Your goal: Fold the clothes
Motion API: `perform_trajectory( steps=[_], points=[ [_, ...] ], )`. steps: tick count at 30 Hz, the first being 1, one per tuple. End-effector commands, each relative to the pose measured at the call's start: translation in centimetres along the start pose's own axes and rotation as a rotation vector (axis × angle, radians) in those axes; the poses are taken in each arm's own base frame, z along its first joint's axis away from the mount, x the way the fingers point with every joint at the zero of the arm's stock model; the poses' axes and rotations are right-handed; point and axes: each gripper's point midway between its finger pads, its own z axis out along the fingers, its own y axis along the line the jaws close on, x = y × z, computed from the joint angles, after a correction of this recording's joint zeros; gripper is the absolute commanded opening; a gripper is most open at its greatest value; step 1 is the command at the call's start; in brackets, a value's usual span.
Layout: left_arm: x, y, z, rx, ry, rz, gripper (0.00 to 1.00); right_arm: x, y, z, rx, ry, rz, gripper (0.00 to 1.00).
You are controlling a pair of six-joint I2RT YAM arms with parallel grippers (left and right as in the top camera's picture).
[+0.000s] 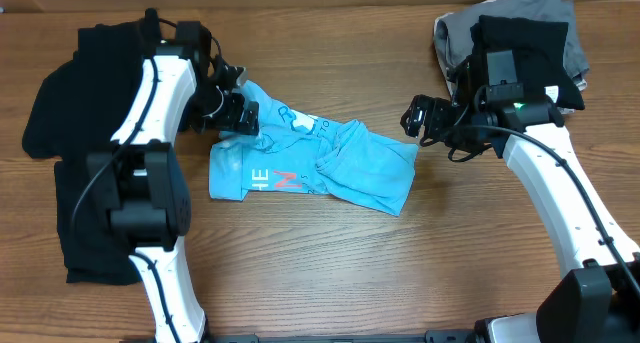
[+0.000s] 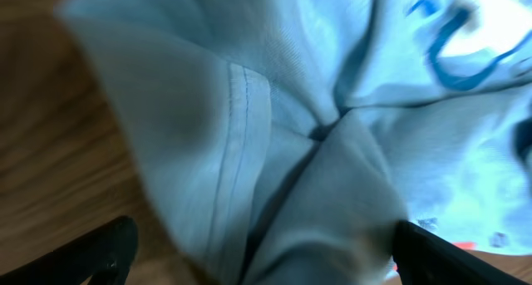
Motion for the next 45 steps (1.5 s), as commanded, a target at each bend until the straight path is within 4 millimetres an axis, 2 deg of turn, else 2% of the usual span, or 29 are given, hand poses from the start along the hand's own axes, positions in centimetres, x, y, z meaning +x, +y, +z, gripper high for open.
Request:
perform_trajectory(
  steps=[1, 5, 10, 11, 12, 16, 18, 19, 22, 25, 29, 32, 36, 41, 45],
  points=[
    [0.4, -0.1, 2.2, 0.047, 0.036, 0.061, 1.00, -0.6, 0.2, -0.7, -0.001, -0.027, -0.026, 1.00],
    [0.9, -0.2, 4.1, 0.067, 0.078, 0.061, 1.00, -0.6, 0.2, -0.7, 0.000, -0.024, -0.024, 1.00],
    [1.2, -0.4, 5.3, 0.095, 0.100, 0.078, 1.00, -0.6, 0.2, -0.7, -0.001, -0.023, -0.024, 1.00],
    [1.1, -0.4, 5.4, 0.095, 0.097, 0.078, 0.96, -0.5, 0.3, -0.6, -0.002, -0.021, -0.025, 1.00],
    [1.0, -0.3, 5.5, 0.093, 0.091, 0.080, 0.88, -0.4, 0.3, -0.5, -0.002, -0.017, -0.026, 0.98],
    [-0.3, 0.0, 5.7, 0.077, 0.042, 0.058, 0.45, 0.9, 0.3, 0.4, 0.003, 0.019, -0.032, 0.79],
    [-0.7, 0.1, 5.8, 0.073, 0.026, 0.050, 0.22, 1.7, 0.1, 1.0, 0.005, 0.045, -0.030, 0.71],
    [-0.8, 0.3, 5.8, 0.065, 0.021, 0.048, 0.04, 2.3, -0.2, 1.5, 0.011, 0.064, -0.026, 0.66],
    [-0.5, 1.3, 5.7, 0.005, 0.039, 0.016, 0.04, 3.5, -0.7, 2.2, 0.014, 0.094, -0.002, 0.52],
    [0.1, 2.6, 5.2, -0.068, 0.075, -0.048, 0.04, 4.4, -0.6, 2.9, -0.018, 0.118, 0.004, 0.28],
    [0.4, 2.5, 3.6, -0.076, 0.103, -0.082, 0.04, 5.5, -1.1, 3.9, -0.026, 0.136, 0.012, 0.05],
    [0.2, 2.2, 1.5, -0.090, 0.108, -0.096, 0.04, 6.3, -1.1, 4.6, -0.049, 0.151, 0.015, 0.04],
    [-1.0, 1.8, -2.2, -0.120, 0.075, -0.115, 0.04, 6.9, -0.7, 5.5, -0.102, 0.160, 0.015, 0.04],
    [-2.3, -0.2, -6.6, -0.130, 0.026, -0.081, 0.04, 7.4, -0.2, 7.4, -0.169, 0.189, 0.012, 0.04],
    [-3.0, -2.1, -8.7, -0.135, -0.008, -0.043, 0.04, 7.3, 0.8, 9.1, -0.255, 0.210, -0.003, 0.04]
  ],
)
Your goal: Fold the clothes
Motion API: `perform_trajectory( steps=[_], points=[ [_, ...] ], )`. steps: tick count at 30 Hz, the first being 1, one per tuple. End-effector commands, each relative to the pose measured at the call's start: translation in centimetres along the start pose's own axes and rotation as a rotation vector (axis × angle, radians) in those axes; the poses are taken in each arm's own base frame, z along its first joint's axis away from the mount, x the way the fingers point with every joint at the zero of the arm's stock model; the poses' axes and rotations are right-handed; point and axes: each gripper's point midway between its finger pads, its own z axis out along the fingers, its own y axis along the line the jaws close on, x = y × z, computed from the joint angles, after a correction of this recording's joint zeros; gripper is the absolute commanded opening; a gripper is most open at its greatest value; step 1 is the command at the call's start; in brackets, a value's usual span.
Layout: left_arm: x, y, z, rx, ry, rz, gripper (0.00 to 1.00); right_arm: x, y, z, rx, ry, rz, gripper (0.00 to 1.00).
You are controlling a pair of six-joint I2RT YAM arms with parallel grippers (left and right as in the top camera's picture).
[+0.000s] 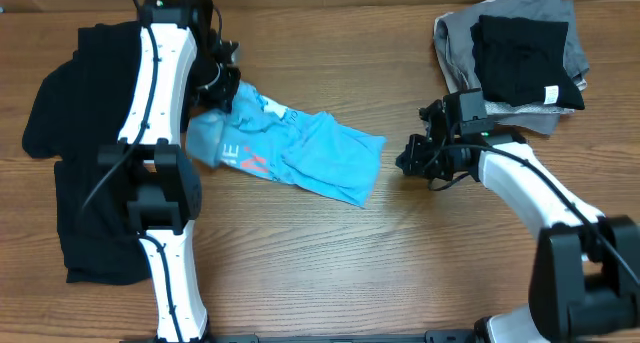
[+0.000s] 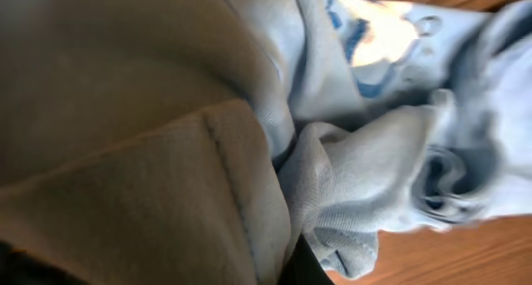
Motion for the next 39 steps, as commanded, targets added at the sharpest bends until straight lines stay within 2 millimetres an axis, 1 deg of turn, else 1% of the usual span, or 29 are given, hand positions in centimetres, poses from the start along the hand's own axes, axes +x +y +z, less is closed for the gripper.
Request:
perform_trajectory(
  steps=[1, 5, 11, 13, 14, 17, 18, 19, 21, 22, 24, 25, 26, 27, 28, 30, 32, 34, 36, 38, 39],
  points=[
    [-1.0, -1.8, -2.4, -0.019, -0.062, 0.029, 0.04, 0.8, 0.7, 1.7, -0.091, 0.058, -0.008, 0.04],
    [-0.8, -4.2, -3.2, -0.014, -0.059, 0.077, 0.04, 0.9, 0.3, 2.6, -0.095, 0.075, 0.001, 0.04],
    [-0.4, -10.3, -2.5, 0.003, -0.040, 0.190, 0.04, 0.7, 0.3, 2.4, -0.104, 0.070, 0.008, 0.04],
    [0.0, -12.7, -2.2, 0.005, -0.031, 0.234, 0.04, 0.2, 0.7, 1.8, -0.138, 0.059, 0.014, 0.04],
    [0.2, -13.5, -2.1, 0.006, -0.026, 0.252, 0.04, -0.2, 0.8, 1.3, -0.153, 0.050, 0.016, 0.04],
    [0.9, -16.3, -1.4, 0.009, -0.013, 0.291, 0.04, -2.3, 1.5, -1.4, -0.201, -0.011, 0.024, 0.04],
    [1.2, -17.4, -1.0, 0.009, -0.006, 0.305, 0.04, -3.5, 1.7, -3.3, -0.208, -0.054, 0.027, 0.04],
    [1.4, -18.1, -0.7, 0.010, -0.001, 0.316, 0.04, -4.0, 1.7, -4.3, -0.209, -0.076, 0.029, 0.04],
    [2.0, -19.5, 0.1, 0.010, 0.015, 0.348, 0.04, -5.7, 1.7, -7.6, -0.208, -0.147, 0.037, 0.04],
    [2.3, -20.1, 0.5, 0.010, 0.022, 0.353, 0.04, -6.5, 1.7, -9.3, -0.205, -0.185, 0.040, 0.05],
    [2.8, -21.2, 1.4, 0.009, 0.039, 0.368, 0.06, -7.7, 1.5, -12.5, -0.198, -0.251, 0.044, 0.13],
    [3.1, -21.6, 2.0, 0.007, 0.050, 0.376, 0.11, -8.1, 1.4, -13.8, -0.193, -0.276, 0.040, 0.15],
    [3.5, -22.0, 2.4, 0.006, 0.060, 0.385, 0.22, -8.4, 1.3, -15.0, -0.187, -0.298, 0.037, 0.20],
    [3.8, -22.4, 2.9, 0.005, 0.072, 0.397, 0.37, -8.7, 1.2, -16.3, -0.180, -0.322, 0.031, 0.28],
    [4.2, -22.7, 3.4, 0.003, 0.083, 0.407, 0.55, -8.8, 0.9, -17.4, -0.171, -0.342, 0.033, 0.31],
    [4.7, -23.2, 4.1, 0.001, 0.097, 0.422, 0.75, -9.1, 0.3, -19.1, -0.157, -0.373, 0.050, 0.33],
    [4.9, -23.8, 4.3, 0.000, 0.099, 0.435, 1.00, -9.1, -0.4, -19.9, -0.146, -0.391, 0.055, 0.36],
    [4.9, -24.1, 4.2, 0.000, 0.090, 0.443, 1.00, -8.9, -1.0, -20.1, -0.139, -0.389, 0.075, 0.38],
    [4.4, -24.0, 3.4, -0.008, 0.067, 0.423, 1.00, -8.6, -1.2, -20.0, -0.135, -0.375, 0.075, 0.38],
    [3.4, -23.4, 1.8, -0.027, 0.026, 0.388, 1.00, -8.3, -1.1, -19.9, -0.131, -0.366, 0.062, 0.39],
    [2.8, -22.9, 0.6, -0.033, -0.003, 0.364, 1.00, -8.2, -1.1, -19.8, -0.131, -0.361, 0.059, 0.40]
  ],
)
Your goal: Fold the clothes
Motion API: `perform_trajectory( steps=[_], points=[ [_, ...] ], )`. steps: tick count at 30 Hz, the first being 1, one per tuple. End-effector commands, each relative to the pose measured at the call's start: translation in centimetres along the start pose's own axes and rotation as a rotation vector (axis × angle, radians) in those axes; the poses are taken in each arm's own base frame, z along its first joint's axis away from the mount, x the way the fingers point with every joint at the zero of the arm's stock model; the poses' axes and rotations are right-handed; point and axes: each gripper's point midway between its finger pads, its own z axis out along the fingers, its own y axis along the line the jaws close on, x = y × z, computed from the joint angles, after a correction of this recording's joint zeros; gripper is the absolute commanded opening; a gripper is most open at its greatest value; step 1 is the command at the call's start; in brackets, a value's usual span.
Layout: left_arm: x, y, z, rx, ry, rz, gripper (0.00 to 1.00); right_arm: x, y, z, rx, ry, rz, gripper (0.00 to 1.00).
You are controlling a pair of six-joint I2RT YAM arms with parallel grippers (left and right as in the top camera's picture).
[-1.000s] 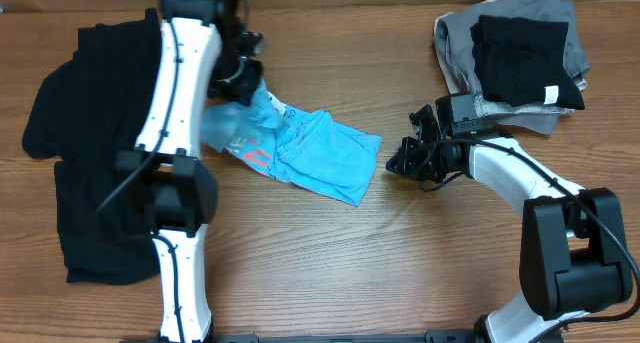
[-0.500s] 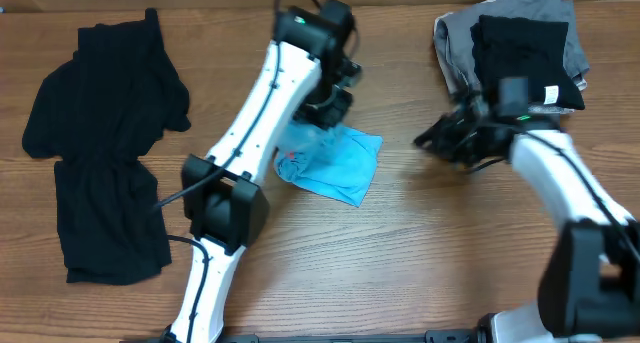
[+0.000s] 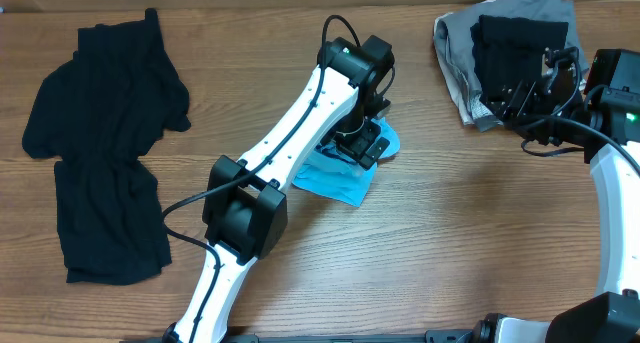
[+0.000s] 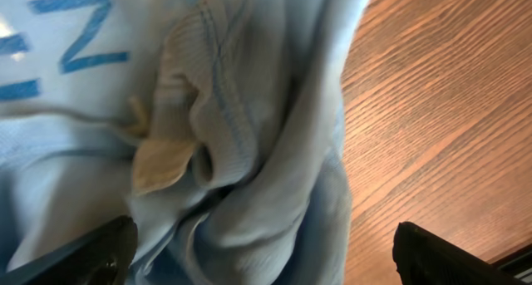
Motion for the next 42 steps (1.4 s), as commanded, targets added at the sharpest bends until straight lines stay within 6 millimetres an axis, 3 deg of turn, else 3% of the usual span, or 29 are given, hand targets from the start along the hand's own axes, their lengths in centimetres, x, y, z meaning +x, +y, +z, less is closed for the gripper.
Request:
perform_trajectory(
  steps=[1, 7, 9, 12, 18, 23, 29, 35, 42],
  points=[
    [-1.5, 2.3, -4.6, -0.044, -0.128, -0.092, 1.00, 0.0, 0.7, -0.1, -0.013, 0.003, -0.066, 0.41],
    [-2.2, 7.3, -13.3, -0.051, -0.366, -0.255, 1.00, 2.4, 3.0, 1.6, -0.030, 0.086, -0.171, 0.44],
    [-1.9, 9.8, -15.6, -0.059, -0.441, -0.324, 1.00, 3.7, 4.2, 2.7, -0.023, 0.123, -0.230, 0.45],
    [-1.0, 13.5, -17.7, -0.071, -0.506, -0.413, 1.00, 6.5, 6.9, 4.8, -0.026, 0.191, -0.376, 0.55],
    [1.3, 19.1, -17.8, -0.091, -0.499, -0.539, 1.00, 11.6, 10.3, 9.7, 0.094, 0.258, -0.647, 0.79],
    [2.2, 21.0, -17.8, -0.099, -0.497, -0.582, 1.00, 15.3, 12.2, 14.2, 0.102, 0.306, -0.787, 0.82],
    [2.3, 21.2, -17.8, -0.108, -0.495, -0.563, 1.00, 17.6, 11.3, 18.9, 0.160, 0.338, -0.850, 0.81],
    [2.3, 21.2, -17.8, -0.108, -0.495, -0.561, 1.00, 17.6, 11.3, 19.1, 0.163, 0.337, -0.834, 0.51],
    [2.3, 21.3, -17.8, -0.108, -0.495, -0.561, 1.00, 15.6, 12.4, 16.8, 0.177, 0.265, -0.723, 0.47]
  ],
)
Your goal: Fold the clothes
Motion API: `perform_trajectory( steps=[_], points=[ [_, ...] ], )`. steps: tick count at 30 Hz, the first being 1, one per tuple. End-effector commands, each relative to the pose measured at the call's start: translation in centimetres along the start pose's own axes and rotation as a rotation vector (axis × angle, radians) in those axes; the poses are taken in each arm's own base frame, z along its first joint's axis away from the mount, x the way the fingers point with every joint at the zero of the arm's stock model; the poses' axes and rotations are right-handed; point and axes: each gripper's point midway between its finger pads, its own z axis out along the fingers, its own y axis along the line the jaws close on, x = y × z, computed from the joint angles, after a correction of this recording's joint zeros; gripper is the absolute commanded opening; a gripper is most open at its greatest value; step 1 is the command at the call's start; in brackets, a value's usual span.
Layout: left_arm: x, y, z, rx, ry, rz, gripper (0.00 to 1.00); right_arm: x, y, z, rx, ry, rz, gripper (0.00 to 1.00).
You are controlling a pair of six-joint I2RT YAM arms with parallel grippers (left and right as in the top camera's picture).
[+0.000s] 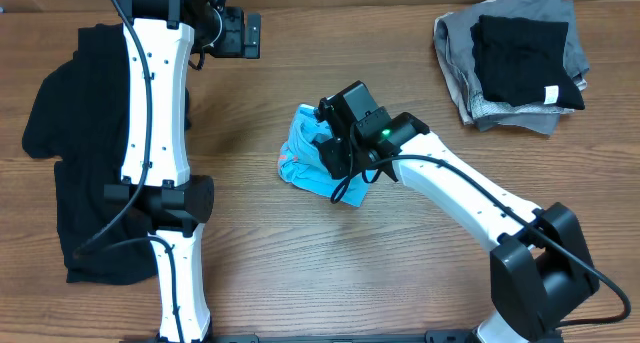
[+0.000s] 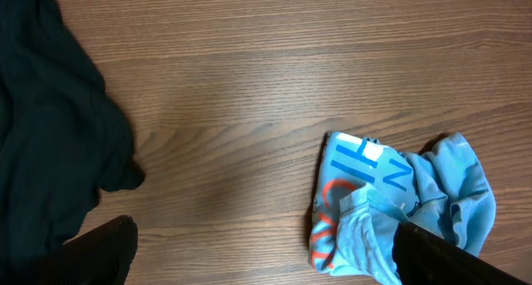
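The light blue shirt [image 1: 305,163] lies bunched in a heap at the table's middle; its blue and orange letters [image 2: 357,173] show in the left wrist view. My right gripper [image 1: 345,163] is down on the heap's right side, fingers apart with cloth between them. My left gripper [image 1: 238,33] hangs high over the back left, open and empty, both fingertips [image 2: 104,252] dark at the bottom corners of its view. A black garment [image 1: 90,133] lies spread at the far left.
A folded pile sits at the back right corner: a grey garment [image 1: 455,38] with a black one [image 1: 520,48] on top. The left arm's white links [image 1: 150,113] run over the black garment. Bare wood [image 2: 249,94] lies between the black garment and the shirt.
My left gripper was down on the shirt at the table's middle; now it is up at the back left, open, with the shirt let go. My right gripper went from the pile to the shirt.
At first the shirt lay spread out, my left gripper on its left end and my right beside its right end. Then it sat further left, lifted at the left end. Later it was bunched at the middle under my left gripper. Now only my right gripper is on it.
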Motion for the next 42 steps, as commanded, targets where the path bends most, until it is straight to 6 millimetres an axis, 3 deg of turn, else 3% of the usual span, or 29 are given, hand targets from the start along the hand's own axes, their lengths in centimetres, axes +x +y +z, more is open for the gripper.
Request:
perform_trajectory(
  steps=[1, 3, 10, 15, 19, 22, 25, 27, 32, 36, 39, 42],
  points=[
    [0.0, 0.0, -0.4, -0.001, -0.005, 0.005, 1.00, -2.4, -0.2, -3.6, 0.009, -0.104, 0.082, 0.39],
    [0.0, 0.0, -0.4, -0.002, -0.007, 0.006, 1.00, -2.0, -0.2, -3.8, 0.009, -0.091, 0.113, 0.04],
    [0.0, 0.0, -0.4, -0.002, -0.007, 0.017, 1.00, 3.2, -0.1, -3.3, 0.003, 0.107, 0.213, 0.04],
    [0.0, 0.0, -0.4, -0.003, -0.007, 0.026, 1.00, 9.8, -0.8, -3.0, 0.073, 0.334, 0.403, 0.04],
    [0.0, 0.1, -0.4, -0.006, -0.007, 0.040, 1.00, 13.6, 0.5, -2.4, 0.009, 0.462, 0.463, 0.04],
    [0.0, 0.1, -0.4, -0.006, -0.007, 0.040, 1.00, 15.3, 0.7, -2.1, 0.002, 0.515, 0.506, 0.04],
    [0.0, 0.1, -0.4, -0.006, -0.007, 0.041, 1.00, 15.2, 0.6, -2.1, 0.001, 0.507, 0.514, 0.04],
    [0.0, 0.1, -0.4, -0.005, -0.008, 0.044, 1.00, 13.8, 0.6, -2.5, -0.019, 0.467, 0.519, 0.09],
    [0.0, 0.1, -0.4, -0.005, -0.006, 0.059, 1.00, 10.0, 0.7, -5.4, -0.061, 0.324, 0.543, 0.33],
    [0.0, 0.1, -0.4, -0.005, -0.006, 0.059, 1.00, 8.6, -0.6, -7.6, -0.039, 0.225, 0.636, 0.76],
    [0.0, 0.1, -0.4, -0.006, -0.008, 0.059, 1.00, 8.1, -1.9, -7.2, -0.024, 0.192, 0.675, 0.90],
    [-0.2, 0.0, -0.4, -0.005, -0.014, 0.059, 1.00, 8.1, -2.4, -5.2, -0.030, 0.188, 0.681, 0.93]
  ],
)
